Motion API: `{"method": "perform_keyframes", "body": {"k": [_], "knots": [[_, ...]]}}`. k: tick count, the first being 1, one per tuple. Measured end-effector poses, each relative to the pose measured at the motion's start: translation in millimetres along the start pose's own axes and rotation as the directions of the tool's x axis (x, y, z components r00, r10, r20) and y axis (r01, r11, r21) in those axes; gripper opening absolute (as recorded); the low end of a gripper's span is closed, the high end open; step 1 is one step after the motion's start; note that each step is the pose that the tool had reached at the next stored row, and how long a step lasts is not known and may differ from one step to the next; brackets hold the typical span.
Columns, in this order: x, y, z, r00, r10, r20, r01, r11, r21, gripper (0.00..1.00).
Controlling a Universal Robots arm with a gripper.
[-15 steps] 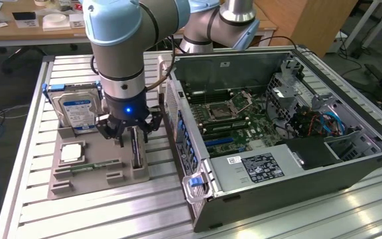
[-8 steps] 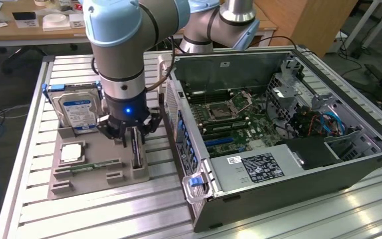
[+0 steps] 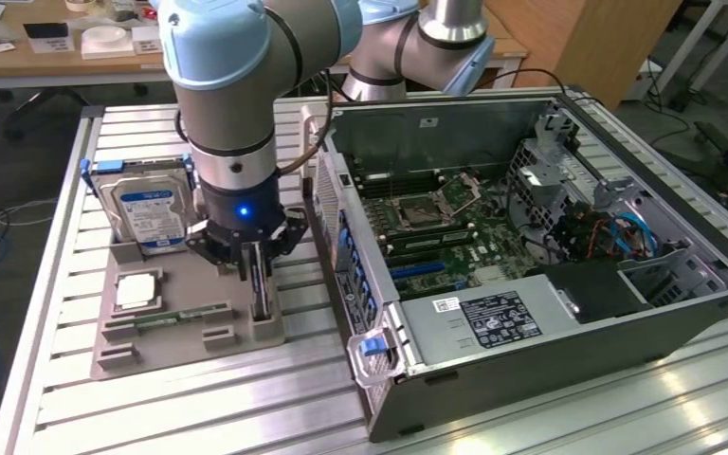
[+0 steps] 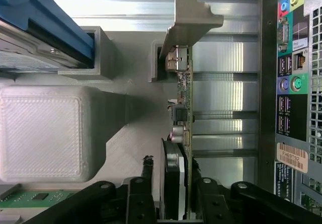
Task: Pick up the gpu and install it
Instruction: 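Pick up the gpu and move the gpu toward the slot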
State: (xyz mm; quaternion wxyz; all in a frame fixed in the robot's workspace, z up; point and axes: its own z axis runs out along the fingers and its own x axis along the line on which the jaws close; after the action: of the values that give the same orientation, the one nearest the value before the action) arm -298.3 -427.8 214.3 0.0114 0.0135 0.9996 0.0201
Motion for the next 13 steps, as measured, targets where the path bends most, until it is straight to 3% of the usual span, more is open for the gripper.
{"method": "perform_keyframes", "body": {"k": [1, 2, 6, 7, 13], "knots": [[0.0, 0.0, 0.1, 1.0000, 0.000, 0.0000, 0.000, 1.0000, -0.0001, 0.44], [0.0, 0.0, 0.0, 1.0000, 0.000, 0.0000, 0.000, 1.0000, 0.0000, 0.37], [0.0, 0.0, 0.0, 1.0000, 0.000, 0.0001, 0.000, 1.0000, 0.0000, 0.36], [0.0, 0.0, 0.0, 1.0000, 0.000, 0.0001, 0.000, 1.0000, 0.0000, 0.29], [0.0, 0.0, 0.0, 1.0000, 0.000, 0.0000, 0.000, 1.0000, -0.0001, 0.28]]}}
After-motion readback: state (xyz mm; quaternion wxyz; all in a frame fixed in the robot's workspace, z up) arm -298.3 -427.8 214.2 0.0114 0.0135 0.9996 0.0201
